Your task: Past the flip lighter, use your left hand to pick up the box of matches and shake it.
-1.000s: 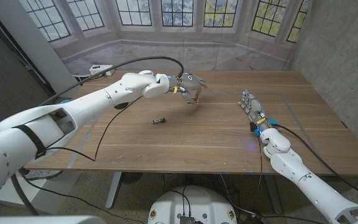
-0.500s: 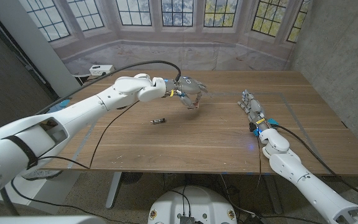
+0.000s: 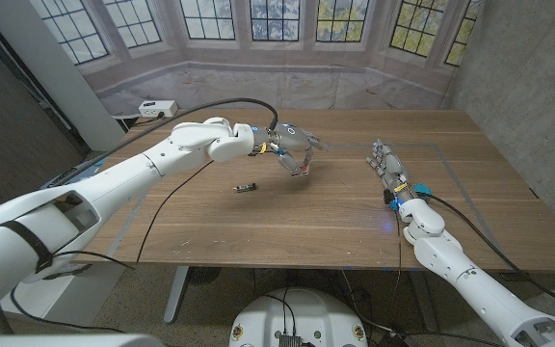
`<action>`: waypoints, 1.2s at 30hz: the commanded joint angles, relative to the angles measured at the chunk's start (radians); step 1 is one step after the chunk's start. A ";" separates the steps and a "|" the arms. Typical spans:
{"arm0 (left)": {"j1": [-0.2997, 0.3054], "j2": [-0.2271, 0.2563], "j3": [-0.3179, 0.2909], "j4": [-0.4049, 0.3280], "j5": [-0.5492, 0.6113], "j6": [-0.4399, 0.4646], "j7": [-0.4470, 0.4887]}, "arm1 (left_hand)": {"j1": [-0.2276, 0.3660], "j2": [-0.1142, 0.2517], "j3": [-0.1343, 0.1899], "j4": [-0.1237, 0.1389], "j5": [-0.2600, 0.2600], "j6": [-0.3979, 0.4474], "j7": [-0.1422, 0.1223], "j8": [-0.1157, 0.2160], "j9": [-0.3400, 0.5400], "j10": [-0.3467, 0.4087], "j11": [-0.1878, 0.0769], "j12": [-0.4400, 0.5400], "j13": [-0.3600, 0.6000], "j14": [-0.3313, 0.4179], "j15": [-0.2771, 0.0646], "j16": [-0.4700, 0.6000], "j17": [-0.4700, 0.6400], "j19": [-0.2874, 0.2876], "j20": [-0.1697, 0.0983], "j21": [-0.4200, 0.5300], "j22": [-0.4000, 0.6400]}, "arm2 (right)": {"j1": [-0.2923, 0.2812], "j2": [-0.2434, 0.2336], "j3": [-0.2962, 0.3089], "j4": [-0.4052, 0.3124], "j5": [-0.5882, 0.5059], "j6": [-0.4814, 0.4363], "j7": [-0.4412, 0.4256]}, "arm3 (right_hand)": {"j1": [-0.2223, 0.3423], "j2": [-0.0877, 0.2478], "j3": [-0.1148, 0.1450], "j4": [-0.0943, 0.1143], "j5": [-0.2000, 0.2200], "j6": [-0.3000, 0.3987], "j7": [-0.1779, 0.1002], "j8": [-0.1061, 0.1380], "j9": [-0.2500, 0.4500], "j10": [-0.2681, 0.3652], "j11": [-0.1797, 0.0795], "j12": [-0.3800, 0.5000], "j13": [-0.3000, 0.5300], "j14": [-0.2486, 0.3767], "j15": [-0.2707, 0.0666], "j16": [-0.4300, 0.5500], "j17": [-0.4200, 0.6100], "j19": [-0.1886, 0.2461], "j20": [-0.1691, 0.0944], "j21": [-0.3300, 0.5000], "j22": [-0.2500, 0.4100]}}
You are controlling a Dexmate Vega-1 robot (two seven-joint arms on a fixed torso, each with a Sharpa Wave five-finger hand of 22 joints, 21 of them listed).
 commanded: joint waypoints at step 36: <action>-0.165 -0.092 0.080 0.225 0.145 0.051 0.062 | -0.004 0.011 0.005 0.004 -0.002 0.005 0.002 0.005 0.001 0.005 -0.001 -0.004 0.002 0.004 0.002 0.003 0.004 -0.004 -0.005 0.000 0.004 | 0.019 -0.015 -0.003 -0.064 -0.037 0.034 0.006 | -0.005 0.002 0.011 0.000 0.000 0.008 -0.002 0.002 0.004 0.004 0.002 0.004 0.004 0.005 0.001 0.007 0.004 0.010 -0.001 0.000 0.005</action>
